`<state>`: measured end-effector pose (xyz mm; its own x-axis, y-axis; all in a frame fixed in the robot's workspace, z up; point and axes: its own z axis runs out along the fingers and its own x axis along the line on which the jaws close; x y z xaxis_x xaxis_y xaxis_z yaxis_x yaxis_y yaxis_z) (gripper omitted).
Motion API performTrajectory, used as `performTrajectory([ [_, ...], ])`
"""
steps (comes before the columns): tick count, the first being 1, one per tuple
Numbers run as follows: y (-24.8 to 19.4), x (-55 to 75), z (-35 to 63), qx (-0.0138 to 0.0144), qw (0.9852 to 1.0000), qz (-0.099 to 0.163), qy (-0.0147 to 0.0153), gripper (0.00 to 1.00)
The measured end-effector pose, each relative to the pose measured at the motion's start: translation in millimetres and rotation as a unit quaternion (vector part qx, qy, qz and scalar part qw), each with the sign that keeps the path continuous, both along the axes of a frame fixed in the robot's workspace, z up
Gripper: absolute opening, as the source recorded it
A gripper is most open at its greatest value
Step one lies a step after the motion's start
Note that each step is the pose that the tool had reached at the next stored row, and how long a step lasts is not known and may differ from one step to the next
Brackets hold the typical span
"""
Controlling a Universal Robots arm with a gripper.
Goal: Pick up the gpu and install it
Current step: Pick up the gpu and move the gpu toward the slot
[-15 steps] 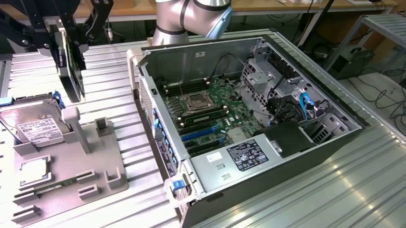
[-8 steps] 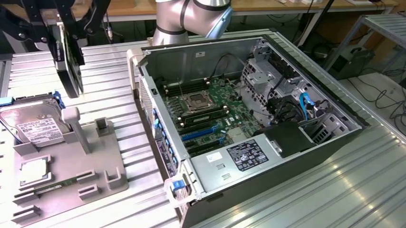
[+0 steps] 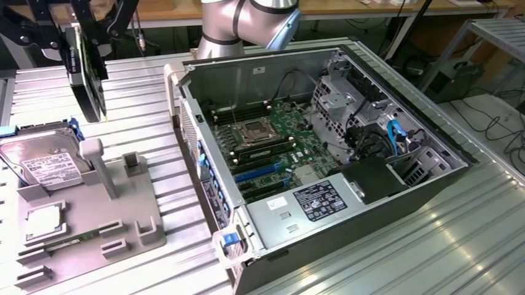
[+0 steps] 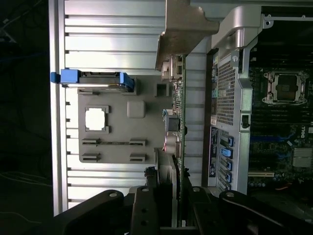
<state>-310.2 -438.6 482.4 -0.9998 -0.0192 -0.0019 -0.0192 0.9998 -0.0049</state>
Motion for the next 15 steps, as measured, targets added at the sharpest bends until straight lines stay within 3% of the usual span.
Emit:
performTrajectory([
  [8,0.0,0.2,0.0,0.0,1.0,0.0,0.0,0.28],
  [15,0.0,10.2,-0.2,-0.0003,1.0,0.0,0.0,0.28],
])
